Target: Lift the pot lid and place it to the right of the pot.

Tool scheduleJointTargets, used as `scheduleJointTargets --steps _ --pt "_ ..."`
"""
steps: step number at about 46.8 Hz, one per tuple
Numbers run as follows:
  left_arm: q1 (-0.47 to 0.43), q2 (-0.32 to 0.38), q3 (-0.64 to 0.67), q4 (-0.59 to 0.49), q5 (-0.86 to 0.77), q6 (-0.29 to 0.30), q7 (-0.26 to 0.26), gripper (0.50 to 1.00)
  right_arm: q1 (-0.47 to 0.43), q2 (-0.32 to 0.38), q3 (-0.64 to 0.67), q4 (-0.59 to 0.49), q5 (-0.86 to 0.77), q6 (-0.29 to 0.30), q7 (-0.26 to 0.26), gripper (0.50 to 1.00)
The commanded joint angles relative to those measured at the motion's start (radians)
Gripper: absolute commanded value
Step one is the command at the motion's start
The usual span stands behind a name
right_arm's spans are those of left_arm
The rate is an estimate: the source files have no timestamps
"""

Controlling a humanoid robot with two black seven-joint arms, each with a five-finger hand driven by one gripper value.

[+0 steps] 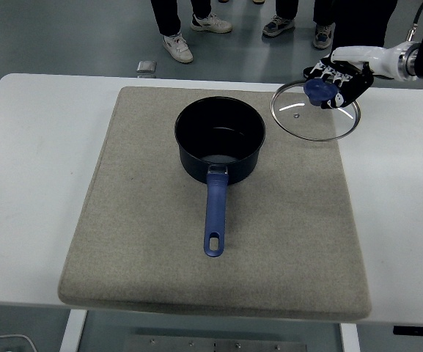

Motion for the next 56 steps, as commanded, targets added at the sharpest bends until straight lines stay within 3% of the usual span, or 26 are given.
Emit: scheduleJointTargets --steps 1,15,22,25,31,36,46,56 --pt "-0.002 0.000 -0.001 0.000 0.000 0.000 -0.001 1.000 -0.025 0.004 0.000 -0.001 -0.002 -0.027 0.000 0.500" --pt "0.000 0.000 -0.001 0.000 0.000 0.000 0.001 1.000 -0.099 0.012 0.024 -0.001 -0.002 -0.101 0.001 0.500" --pt "0.000 0.000 -0.001 0.000 0.000 0.000 0.001 1.000 -0.122 0.024 0.028 -0.001 -0.002 -0.116 0.000 0.668" --pt "0.000 0.000 0.001 0.000 0.000 0.000 -0.001 1.000 -0.130 0.040 0.026 0.001 -0.002 -0.122 0.000 0.768" --pt "0.000 0.000 0.001 0.000 0.000 0.000 0.001 1.000 -0.137 0.041 0.028 0.001 -0.002 -0.121 0.000 0.856" --pt "0.000 0.000 0.001 0.000 0.000 0.000 -0.001 1.000 -0.134 0.040 0.029 0.001 -0.002 -0.119 0.000 0.897" --pt "-0.002 0.000 0.001 0.000 0.002 0.000 -0.001 1.000 -0.113 0.026 0.050 0.001 0.000 -0.088 0.001 0.897" --pt "0.000 0.000 0.001 0.000 0.000 0.000 -0.001 1.000 -0.128 0.017 0.218 -0.001 0.073 0.056 0.008 0.897"
